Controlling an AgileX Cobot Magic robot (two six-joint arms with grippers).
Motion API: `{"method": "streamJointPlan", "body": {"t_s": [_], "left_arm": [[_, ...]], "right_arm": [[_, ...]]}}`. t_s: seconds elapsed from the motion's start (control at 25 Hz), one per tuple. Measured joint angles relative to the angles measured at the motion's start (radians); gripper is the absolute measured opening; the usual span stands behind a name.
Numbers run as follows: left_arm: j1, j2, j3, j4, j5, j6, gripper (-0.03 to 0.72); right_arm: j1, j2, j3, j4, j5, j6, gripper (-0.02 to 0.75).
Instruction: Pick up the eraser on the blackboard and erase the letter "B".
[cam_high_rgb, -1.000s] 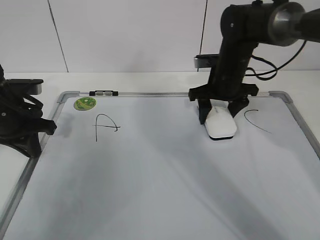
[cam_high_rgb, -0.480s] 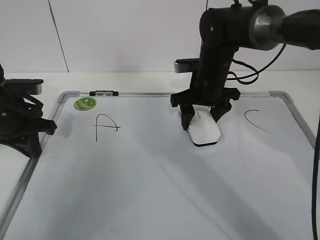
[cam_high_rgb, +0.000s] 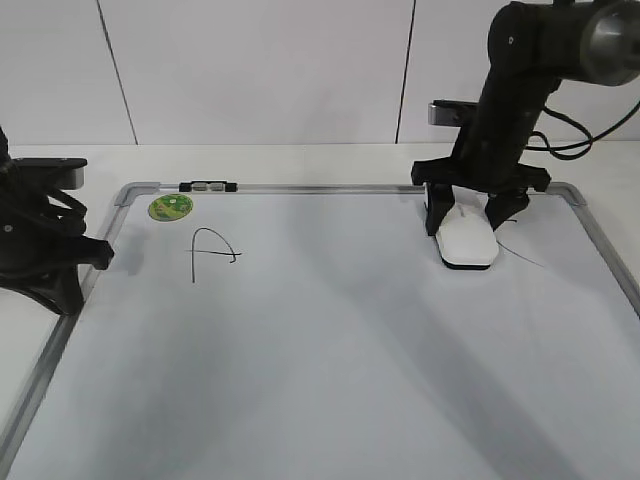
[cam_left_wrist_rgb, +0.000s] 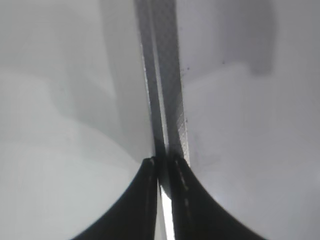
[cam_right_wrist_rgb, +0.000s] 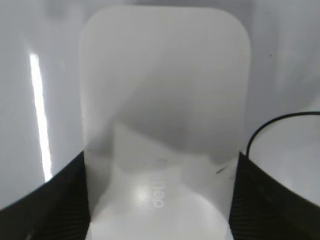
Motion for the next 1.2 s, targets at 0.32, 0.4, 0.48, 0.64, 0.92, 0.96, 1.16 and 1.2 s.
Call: {"method": "streamJointPlan", "body": {"t_s": [0.32, 0.4, 0.48, 0.64, 0.92, 0.96, 1.16, 1.2], "left_arm": [[0.000, 0.000, 0.000, 0.002, 0.004, 0.000, 0.038], [0.000, 0.000, -0.001, 0.004, 0.004, 0.000, 0.038], [0.000, 0.000, -0.001, 0.004, 0.004, 0.000, 0.038], [0.000, 0.000, -0.001, 0.002, 0.004, 0.000, 0.038], [0.000, 0.000, -0.001, 0.002, 0.004, 0.000, 0.038], [0.000, 0.000, -0.001, 0.000, 0.002, 0.000, 0.038], [0.000, 0.000, -0.001, 0.000, 0.002, 0.000, 0.038], [0.000, 0.000, -0.001, 0.000, 0.002, 0.000, 0.038]], "right_arm": [[0.046, 0.000, 0.000, 0.017, 0.000, 0.002, 0.538], [0.060, 0.000, 0.000, 0.017, 0.000, 0.002, 0.538], [0.152, 0.000, 0.000, 0.024, 0.000, 0.002, 0.538], [0.228, 0.000, 0.000, 0.046, 0.000, -0.002, 0.538], [0.203, 0.000, 0.000, 0.055, -0.002, -0.006, 0.538], [0.191, 0.000, 0.000, 0.053, -0.002, -0.006, 0.538], [0.089, 0.000, 0.000, 0.036, -0.002, -0.006, 0.538], [0.061, 0.000, 0.000, 0.034, -0.002, -0.006, 0.538]]}}
